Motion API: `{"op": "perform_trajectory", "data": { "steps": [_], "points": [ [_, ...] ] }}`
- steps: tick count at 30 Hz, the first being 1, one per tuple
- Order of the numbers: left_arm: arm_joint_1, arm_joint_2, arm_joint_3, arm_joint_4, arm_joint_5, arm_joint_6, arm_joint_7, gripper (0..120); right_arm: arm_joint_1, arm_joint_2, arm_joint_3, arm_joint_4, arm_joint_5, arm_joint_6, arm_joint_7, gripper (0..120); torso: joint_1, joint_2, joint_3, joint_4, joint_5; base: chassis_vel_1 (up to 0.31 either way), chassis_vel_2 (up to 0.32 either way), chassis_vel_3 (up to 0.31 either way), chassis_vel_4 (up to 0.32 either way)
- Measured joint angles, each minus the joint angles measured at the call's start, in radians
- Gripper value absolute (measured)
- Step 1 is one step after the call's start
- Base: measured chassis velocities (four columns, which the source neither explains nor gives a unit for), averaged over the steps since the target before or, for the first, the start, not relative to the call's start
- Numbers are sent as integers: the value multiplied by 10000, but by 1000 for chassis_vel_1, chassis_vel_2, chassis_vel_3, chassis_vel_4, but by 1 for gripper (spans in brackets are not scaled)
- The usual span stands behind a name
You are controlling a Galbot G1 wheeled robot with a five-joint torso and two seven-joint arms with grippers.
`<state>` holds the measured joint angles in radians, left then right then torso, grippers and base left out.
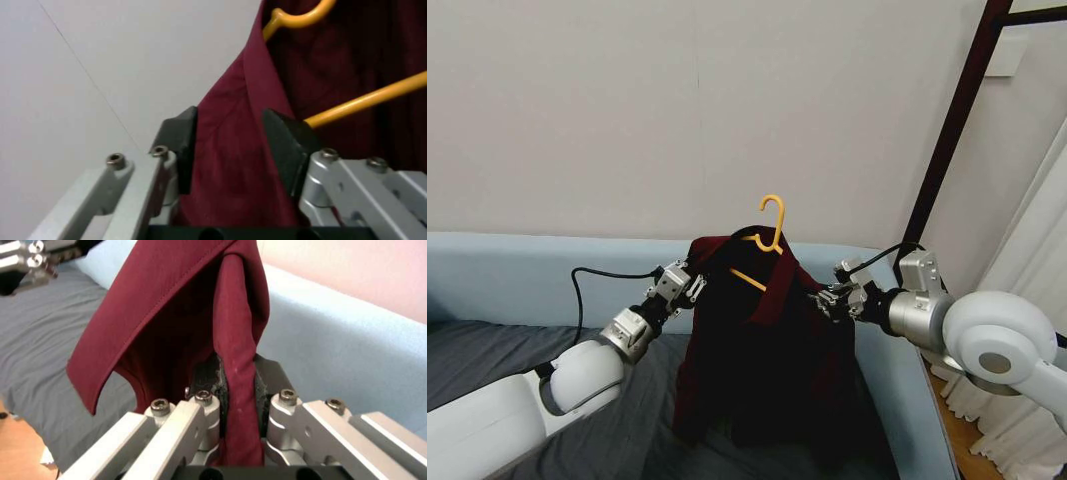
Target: Pick up the clothes from the sofa and hang them on the clothes hanger.
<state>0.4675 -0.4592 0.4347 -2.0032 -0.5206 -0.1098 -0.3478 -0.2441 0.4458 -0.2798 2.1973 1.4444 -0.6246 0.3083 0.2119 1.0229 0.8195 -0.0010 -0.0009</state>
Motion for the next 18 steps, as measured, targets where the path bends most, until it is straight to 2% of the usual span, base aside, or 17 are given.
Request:
{"op": "perform_trajectory", "data": {
  "steps": [5, 9, 11, 12, 15, 17, 18],
  "points": [
    [317, 85, -203, -67, 158, -336, 6, 63, -161, -30, 196, 9, 58, 6, 5, 8, 0, 0, 0, -4, 2, 0, 0, 0, 0],
    [834, 8, -752, -83, 133, -557, -5, 77, -515, -89, 569, 37, 89, 20, -5, 8, 0, 0, 0, 1, 1, 0, 0, 0, 0],
    [1298, -95, -1399, -67, -165, -817, 1, 86, -926, -180, 958, 112, 116, 62, -53, 8, 0, 0, 0, -5, 0, 0, 0, 0, 0],
    [1298, -95, -1399, -67, -165, -817, 1, 86, -926, -180, 958, 112, 116, 62, -53, 8, 0, 0, 0, -5, 0, 0, 0, 0, 0],
    [2568, -196, -3056, -141, -547, -1018, 281, 98, -1453, -197, 1468, 156, 122, 192, 46, 8, 1, 0, 0, -5, 3, 0, 0, 0, 0],
    [3700, -385, -4013, -321, -700, -989, 306, 100, -1891, -186, 1914, 202, 143, 225, 297, 8, 1, -1, 0, 2, 3, 0, 0, 0, 0],
    [3700, -385, -4013, -321, -700, -989, 306, 100, -1891, -186, 1914, 202, 143, 225, 297, 8, 1, -1, 0, 2, 3, 0, 0, 0, 0]
  ]
}}
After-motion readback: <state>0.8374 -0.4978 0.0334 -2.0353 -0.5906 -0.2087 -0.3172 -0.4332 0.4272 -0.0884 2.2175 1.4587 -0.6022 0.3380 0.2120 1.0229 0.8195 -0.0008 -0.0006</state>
